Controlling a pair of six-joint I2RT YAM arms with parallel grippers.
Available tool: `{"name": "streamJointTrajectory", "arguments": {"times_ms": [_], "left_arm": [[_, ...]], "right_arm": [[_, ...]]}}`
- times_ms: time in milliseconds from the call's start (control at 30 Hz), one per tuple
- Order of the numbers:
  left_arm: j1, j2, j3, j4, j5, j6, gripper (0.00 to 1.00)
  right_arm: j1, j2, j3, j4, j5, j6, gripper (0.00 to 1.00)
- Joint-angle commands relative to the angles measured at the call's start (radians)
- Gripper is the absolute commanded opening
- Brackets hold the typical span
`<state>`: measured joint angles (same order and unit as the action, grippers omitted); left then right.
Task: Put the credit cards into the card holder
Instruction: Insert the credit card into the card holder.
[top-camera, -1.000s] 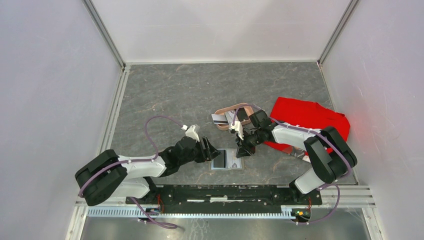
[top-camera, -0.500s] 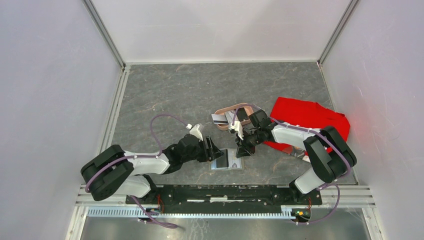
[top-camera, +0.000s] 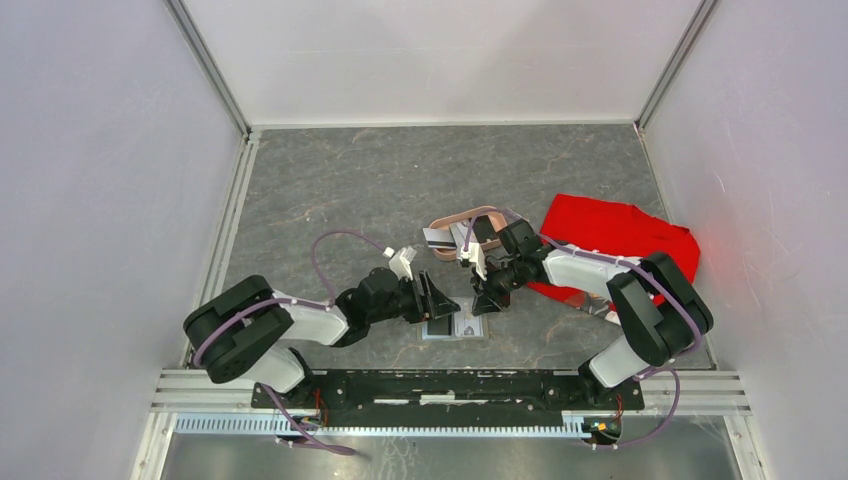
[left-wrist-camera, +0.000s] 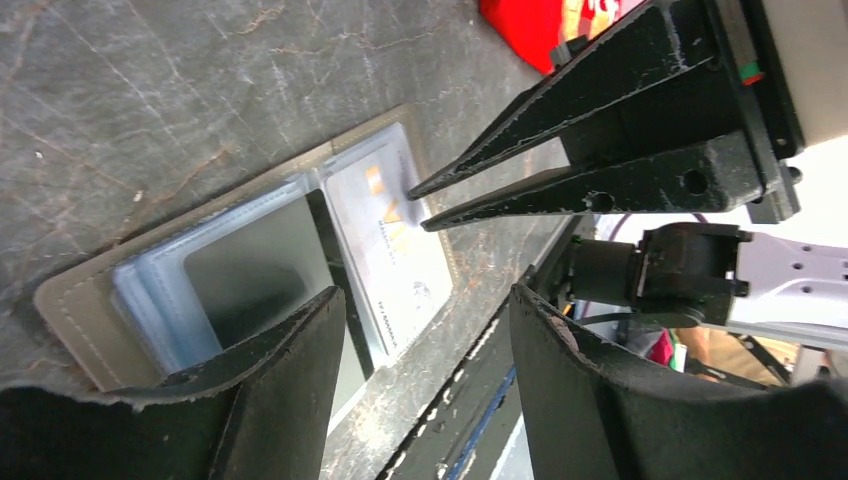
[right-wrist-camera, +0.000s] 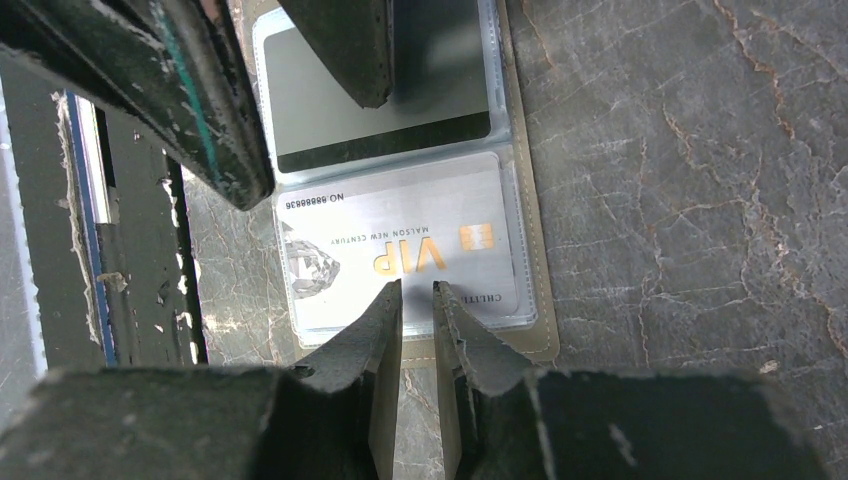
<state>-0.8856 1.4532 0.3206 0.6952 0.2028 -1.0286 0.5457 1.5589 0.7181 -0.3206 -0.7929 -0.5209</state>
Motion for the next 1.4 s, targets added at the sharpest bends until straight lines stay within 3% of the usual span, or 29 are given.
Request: {"name": "streamJointTrajectory", "arguments": {"times_ms": [0,167,300,400,1367], "left_arm": [[0.002,0.022,-0.021,0.184,0.054,-0.082,0.67],[0.004,-0.030,-0.020,0.092,0.004,-0.039,0.67],[0.004,-0.213,0.023,-0.236,-0.139,0.086,0.68],[0.011,-0.275,0.034,-0.344,-0.182,0.114,0.71],[0.019,-0.109,0.136,-0.468,-0.132,0.152,0.70]], "right_arm": [[0.009,0.011,0.011,-0.034,0.026,-0.023,0.23],[0.009,0.001,0.012,-0.039,0.026,-0.033,0.24],[0.009,0.002,0.013,-0.038,0.024,-0.033,0.24],[0.008,0.008,0.015,-0.041,0.023,-0.034,0.24],[0.010,0.019,0.017,-0.046,0.027,-0.036,0.24]]}}
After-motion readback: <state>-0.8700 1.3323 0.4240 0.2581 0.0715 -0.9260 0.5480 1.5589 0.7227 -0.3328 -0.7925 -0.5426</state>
